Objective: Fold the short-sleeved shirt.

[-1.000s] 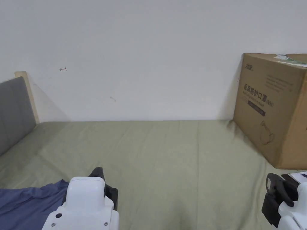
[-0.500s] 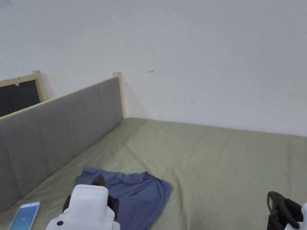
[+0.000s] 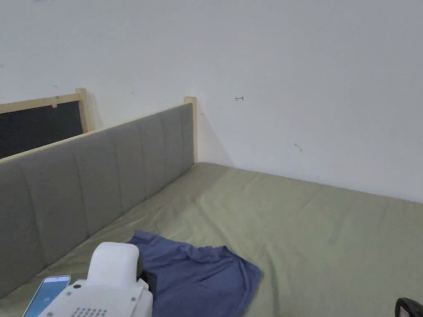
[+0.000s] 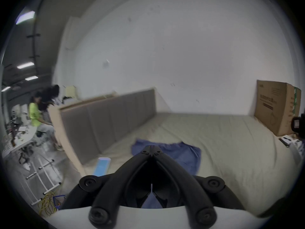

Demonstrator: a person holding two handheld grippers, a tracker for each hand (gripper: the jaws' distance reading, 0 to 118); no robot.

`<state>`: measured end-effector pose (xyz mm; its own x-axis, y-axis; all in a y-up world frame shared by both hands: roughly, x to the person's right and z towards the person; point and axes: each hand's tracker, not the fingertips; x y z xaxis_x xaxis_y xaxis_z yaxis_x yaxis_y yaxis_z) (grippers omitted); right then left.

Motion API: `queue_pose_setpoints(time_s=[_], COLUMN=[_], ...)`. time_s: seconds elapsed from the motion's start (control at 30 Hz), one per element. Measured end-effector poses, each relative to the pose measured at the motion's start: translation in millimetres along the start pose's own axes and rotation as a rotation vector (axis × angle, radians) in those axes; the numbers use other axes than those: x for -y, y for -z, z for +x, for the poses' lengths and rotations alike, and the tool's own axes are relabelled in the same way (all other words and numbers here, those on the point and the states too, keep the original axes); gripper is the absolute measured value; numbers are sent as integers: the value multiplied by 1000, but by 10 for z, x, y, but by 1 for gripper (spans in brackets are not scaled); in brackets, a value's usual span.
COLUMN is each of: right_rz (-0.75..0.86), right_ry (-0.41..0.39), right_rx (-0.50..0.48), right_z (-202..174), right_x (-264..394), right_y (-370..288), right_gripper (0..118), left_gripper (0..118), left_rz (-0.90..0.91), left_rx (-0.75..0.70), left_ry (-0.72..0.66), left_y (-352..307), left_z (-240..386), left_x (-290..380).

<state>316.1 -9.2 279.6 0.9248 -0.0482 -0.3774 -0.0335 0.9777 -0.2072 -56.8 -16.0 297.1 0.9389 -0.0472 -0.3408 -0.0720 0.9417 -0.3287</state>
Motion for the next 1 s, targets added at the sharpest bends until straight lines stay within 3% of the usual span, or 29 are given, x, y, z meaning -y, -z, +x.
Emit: queue_pose_setpoints(time_s=[0.17,0.2,0.23,0.27,0.3,0.33,0.53,0.67,0.7,0.73,0.77,0.8,1.0], right_rz=[-77,-94,-114,-130,-151,-172,-286,-351,-366,-376,-385,-392,-402], right_ry=[-4,7,20,28,32,29,31,29,33,39,44,50,97], right_rx=[38,37,38,40,46,50,44,39,35,29,26,24,7], right_z=[169,208,245,273,297,319,435,466,473,479,482,496,530], right_x=[41,67,102,133,173,223,466,621,653,676,690,708,635], right_y=[138,170,207,239,281,331,556,680,706,721,730,727,548], right_gripper=[0,0,0,0,0,0,0,0,0,0,0,0,0], left_gripper=[0,7,24,55,101,118,114,106,92,76,48,7,7], left_rz=[-557,-622,-664,-695,-712,-728,-826,-906,-811,-792,-786,-746,-575], left_rx=[334,350,307,271,247,226,116,139,80,110,123,140,166], left_ry=[-143,-141,-97,-63,-25,-1,3,-21,39,25,18,4,-141], left_y=[1610,1903,2169,2340,2536,2704,3346,3442,3341,3295,3250,3149,2518], left_z=[-198,-206,-194,-173,-155,-131,-141,50,129,147,140,150,68], left_x=[-59,33,144,220,314,430,884,1179,1159,1155,1148,1110,711])
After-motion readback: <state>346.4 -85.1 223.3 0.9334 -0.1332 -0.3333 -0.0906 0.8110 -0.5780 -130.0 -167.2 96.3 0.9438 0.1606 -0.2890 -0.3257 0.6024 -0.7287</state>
